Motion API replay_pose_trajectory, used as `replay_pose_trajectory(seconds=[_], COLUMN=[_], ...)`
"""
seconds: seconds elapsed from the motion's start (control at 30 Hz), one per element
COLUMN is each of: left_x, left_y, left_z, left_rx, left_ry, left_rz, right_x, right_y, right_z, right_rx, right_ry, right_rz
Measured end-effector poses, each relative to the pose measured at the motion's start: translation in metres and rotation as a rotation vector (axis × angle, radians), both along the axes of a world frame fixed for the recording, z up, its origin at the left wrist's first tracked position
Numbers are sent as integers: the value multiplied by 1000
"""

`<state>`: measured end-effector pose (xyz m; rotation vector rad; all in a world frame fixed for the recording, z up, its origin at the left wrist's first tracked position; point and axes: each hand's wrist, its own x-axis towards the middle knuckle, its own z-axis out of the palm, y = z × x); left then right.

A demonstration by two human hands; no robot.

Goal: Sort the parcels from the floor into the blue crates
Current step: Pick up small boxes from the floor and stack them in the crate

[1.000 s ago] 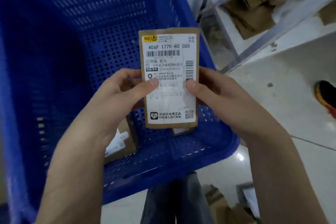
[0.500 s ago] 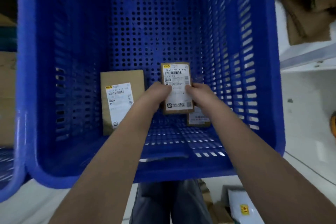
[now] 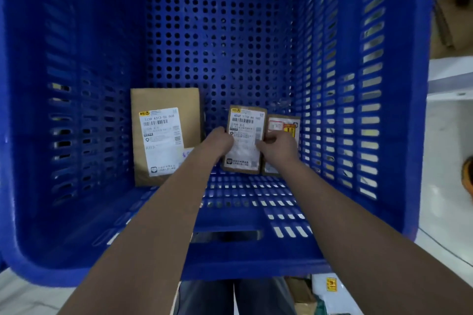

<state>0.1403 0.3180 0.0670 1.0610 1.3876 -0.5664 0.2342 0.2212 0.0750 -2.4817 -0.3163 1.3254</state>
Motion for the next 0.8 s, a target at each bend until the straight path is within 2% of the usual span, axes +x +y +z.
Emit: replay_pose_trajectory(seconds=[0.3,0.47,0.6,0.7,0.8], left_x=[-7,-6,-9,-3,6], left_y=[-20,-20,-16,-9,0], left_z=[-18,-23,-22,-15,-5], left_rx=[-62,-25,-39,-1,141], left_ry=[27,8,14,59,73], left_rz=[22,13,-17,-115,-279], right_x=[8,9,18,25,28], right_y=[-18,-16,-9,-1,3], right_z=[-17,-22,-20,-11,4], right_rx=[-203,-207,-285,-386,-453], right_ry=[25,20,118,213,253], right_rz=[17,90,209,336,473])
